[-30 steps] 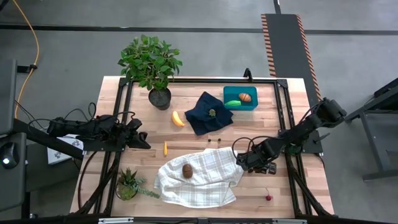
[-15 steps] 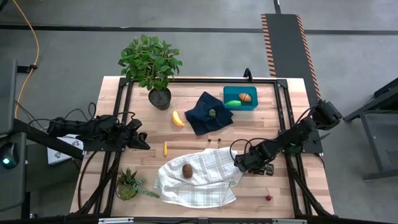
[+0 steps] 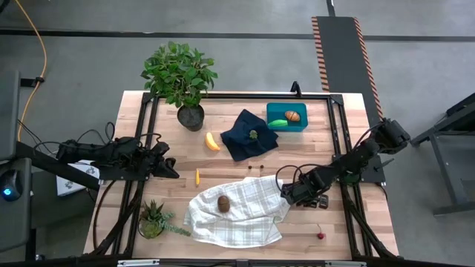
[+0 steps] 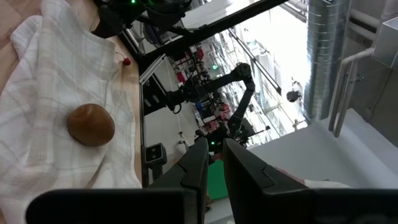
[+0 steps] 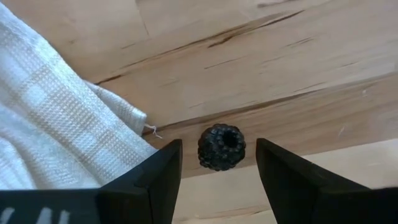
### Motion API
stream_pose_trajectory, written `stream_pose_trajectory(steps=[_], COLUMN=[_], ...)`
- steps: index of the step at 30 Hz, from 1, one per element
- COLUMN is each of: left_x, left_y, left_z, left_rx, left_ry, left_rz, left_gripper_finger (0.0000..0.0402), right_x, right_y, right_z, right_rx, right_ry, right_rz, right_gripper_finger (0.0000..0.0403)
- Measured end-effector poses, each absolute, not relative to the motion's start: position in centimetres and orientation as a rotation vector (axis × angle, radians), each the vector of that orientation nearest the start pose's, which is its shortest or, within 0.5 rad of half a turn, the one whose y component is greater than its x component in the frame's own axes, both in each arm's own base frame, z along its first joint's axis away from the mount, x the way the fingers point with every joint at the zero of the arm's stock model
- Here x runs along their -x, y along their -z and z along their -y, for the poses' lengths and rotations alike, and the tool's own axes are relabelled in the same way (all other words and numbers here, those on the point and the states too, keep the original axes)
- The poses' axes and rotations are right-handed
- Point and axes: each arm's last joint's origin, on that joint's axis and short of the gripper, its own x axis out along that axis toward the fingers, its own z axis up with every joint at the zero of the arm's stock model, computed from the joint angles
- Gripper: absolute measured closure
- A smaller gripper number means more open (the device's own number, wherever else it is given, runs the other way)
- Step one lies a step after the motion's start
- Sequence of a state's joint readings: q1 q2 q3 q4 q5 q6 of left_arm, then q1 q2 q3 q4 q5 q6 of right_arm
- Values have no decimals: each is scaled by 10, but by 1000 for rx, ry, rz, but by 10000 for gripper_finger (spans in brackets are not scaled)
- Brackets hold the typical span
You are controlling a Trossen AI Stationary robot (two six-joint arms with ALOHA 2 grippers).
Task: Pick and placing Produce into tupperware
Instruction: Put the blackberry into the blue bin
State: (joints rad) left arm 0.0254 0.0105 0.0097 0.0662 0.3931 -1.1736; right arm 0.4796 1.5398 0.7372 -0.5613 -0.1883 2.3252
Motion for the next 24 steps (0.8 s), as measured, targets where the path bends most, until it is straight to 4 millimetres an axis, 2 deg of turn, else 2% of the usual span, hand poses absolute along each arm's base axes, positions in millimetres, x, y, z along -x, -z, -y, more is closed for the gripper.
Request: stream_pose_trajectory(steps=[5,14,24], left_x=[-96,-96,-96], left_y=[-172,-172,-172], left_z=[9,9,9], left_rx=[1145,1144,1144], left_ry=[361,361,360], left_rz=[-159,-158,-157], left_gripper_finger=[362,362,362], right_x=[-215,-215,-215], right_y=[-139,-139,-139], right_z=[-117,-117,-118], right_rx=[-1630,-1629,-1625], right_ry=[1205,1206,1194], right_rz=[-1231,-1232,-1239], right_gripper_finger=[216,268,296])
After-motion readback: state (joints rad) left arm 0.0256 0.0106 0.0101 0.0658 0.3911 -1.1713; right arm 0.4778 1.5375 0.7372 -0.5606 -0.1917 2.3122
